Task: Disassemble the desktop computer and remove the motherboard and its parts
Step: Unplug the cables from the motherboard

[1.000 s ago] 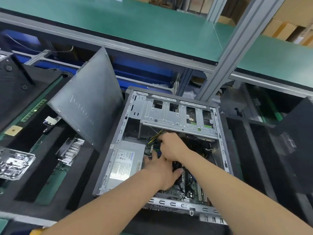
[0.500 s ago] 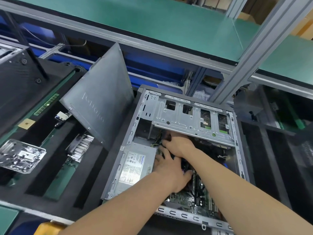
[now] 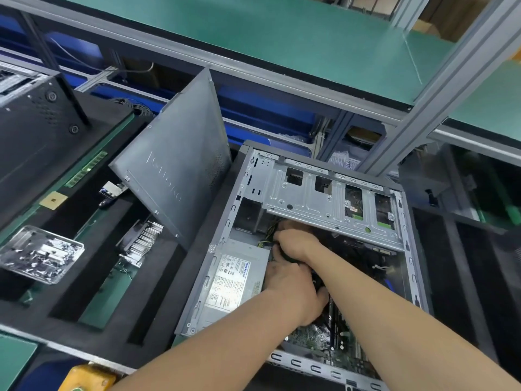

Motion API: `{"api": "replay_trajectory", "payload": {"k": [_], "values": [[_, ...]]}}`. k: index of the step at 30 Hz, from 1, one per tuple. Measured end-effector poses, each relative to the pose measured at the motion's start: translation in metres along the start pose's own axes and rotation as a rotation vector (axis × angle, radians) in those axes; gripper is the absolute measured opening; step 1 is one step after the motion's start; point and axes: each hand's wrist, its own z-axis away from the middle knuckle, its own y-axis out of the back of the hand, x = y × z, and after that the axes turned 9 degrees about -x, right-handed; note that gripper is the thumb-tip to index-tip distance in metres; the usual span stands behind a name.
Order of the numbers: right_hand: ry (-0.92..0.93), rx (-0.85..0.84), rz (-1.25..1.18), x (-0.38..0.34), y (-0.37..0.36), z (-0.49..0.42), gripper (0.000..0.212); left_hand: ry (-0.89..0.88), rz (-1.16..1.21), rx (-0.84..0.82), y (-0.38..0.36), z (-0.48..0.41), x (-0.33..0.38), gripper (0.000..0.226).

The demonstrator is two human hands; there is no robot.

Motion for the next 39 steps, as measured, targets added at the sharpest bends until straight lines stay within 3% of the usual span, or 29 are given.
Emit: {"api": "replay_trajectory", "payload": {"k": [5, 11, 17, 19, 22, 26, 30, 32, 36, 39], "values": [[0.01, -0.005, -0.037, 0.004, -0.003, 0.003, 0.035, -0.013, 0.006, 0.011, 0.0, -0.001, -0.001, 0.07], [-0.011, 0.028, -0.266, 0.005, 0.0, 0.004, 0.035, -0.005, 0.013, 0.021, -0.003, -0.004, -0.001, 0.072], [0.009, 0.061, -0.25, 0.004, -0.002, 0.006, 0.023, 0.004, -0.029, 0.012, -0.001, -0.003, -0.001, 0.076], [-0.02, 0.027, -0.226, 0.01, 0.0, 0.01, 0.031, 0.011, -0.026, 0.003, 0.0, -0.004, -0.001, 0.076], [-0.118, 0.115, -0.186, 0.018, -0.002, 0.015, 0.049, 0.016, -0.048, -0.008, 0.0, -0.005, 0.0, 0.078], [-0.179, 0.151, -0.091, 0.024, -0.004, 0.019, 0.043, 0.01, -0.03, 0.007, -0.001, -0.008, -0.003, 0.082], [-0.138, 0.211, -0.166, 0.034, -0.005, 0.029, 0.037, -0.067, 0.119, 0.075, 0.002, -0.007, -0.009, 0.084], [-0.034, 0.29, -0.193, 0.037, -0.005, 0.037, 0.036, -0.095, 0.188, 0.103, 0.007, -0.003, -0.009, 0.076], [0.183, 0.261, -0.138, 0.039, -0.003, 0.058, 0.034, -0.143, -0.108, 0.129, 0.029, 0.012, -0.011, 0.034], [0.254, 0.294, -0.093, 0.043, -0.003, 0.071, 0.018, -0.201, -0.373, 0.264, 0.063, 0.02, -0.025, 0.034]]}}
